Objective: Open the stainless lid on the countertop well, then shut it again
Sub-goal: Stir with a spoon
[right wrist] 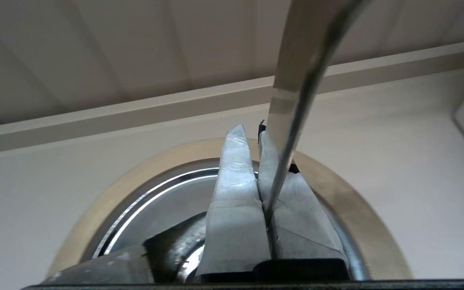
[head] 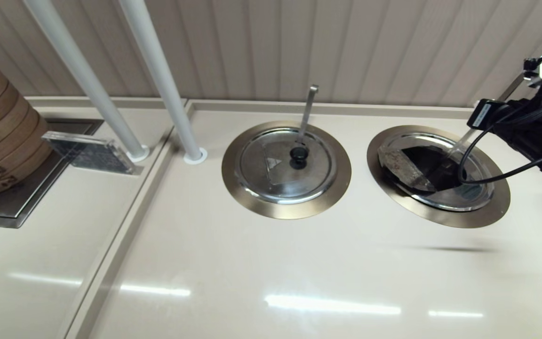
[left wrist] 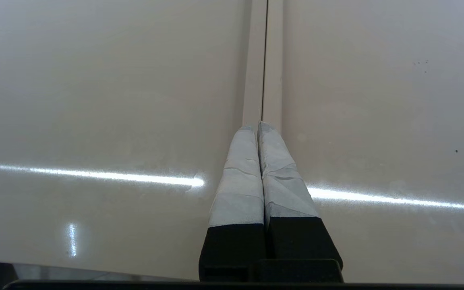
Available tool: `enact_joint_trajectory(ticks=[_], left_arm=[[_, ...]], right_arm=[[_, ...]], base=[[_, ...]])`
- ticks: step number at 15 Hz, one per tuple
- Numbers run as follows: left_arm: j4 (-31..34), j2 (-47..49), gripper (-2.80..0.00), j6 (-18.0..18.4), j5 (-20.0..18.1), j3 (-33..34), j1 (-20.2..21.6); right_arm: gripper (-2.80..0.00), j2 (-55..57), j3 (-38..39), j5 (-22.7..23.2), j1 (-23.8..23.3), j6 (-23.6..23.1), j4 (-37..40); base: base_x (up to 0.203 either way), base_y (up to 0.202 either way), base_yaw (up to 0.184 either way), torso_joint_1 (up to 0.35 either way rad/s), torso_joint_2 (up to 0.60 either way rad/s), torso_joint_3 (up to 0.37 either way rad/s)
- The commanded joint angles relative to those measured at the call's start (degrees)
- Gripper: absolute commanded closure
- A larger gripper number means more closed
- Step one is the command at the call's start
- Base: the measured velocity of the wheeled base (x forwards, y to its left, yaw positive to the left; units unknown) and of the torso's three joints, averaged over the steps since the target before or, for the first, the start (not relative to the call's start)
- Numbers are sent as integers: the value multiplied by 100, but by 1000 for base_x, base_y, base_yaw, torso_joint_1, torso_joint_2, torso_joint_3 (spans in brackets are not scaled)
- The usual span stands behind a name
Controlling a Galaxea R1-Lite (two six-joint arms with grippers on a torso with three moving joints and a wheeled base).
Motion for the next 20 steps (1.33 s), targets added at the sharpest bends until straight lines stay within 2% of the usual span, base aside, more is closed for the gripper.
enact_joint_trajectory(ticks=[1,6,8,10,12,16,20], left_arm=[[2,0,0,2,2,-1,1],[2,0,0,2,2,-1,1],[2,0,0,2,2,-1,1],[2,0,0,2,2,-1,1],[2,0,0,2,2,-1,1],[2,0,0,2,2,-1,1],[2,0,0,2,2,-1,1]], right_arm=[[0,54,-26,-9,195,91,-5],[0,-558,665,170,218,135,17],[0,-988,1195,449,75,118,17],[0,-1094,1425,656,-272,-12,-18],[0,-885,1367,667,-482,-195,-47],[0,-269,810,449,-504,-213,-53],[0,184,204,245,-220,-166,12]], base=[[0,0,0,0,0,0],[0,0,0,0,0,0],[0,0,0,0,0,0],[0,0,0,0,0,0],[0,0,0,0,0,0],[0,0,0,0,0,0],[0,0,0,0,0,0]])
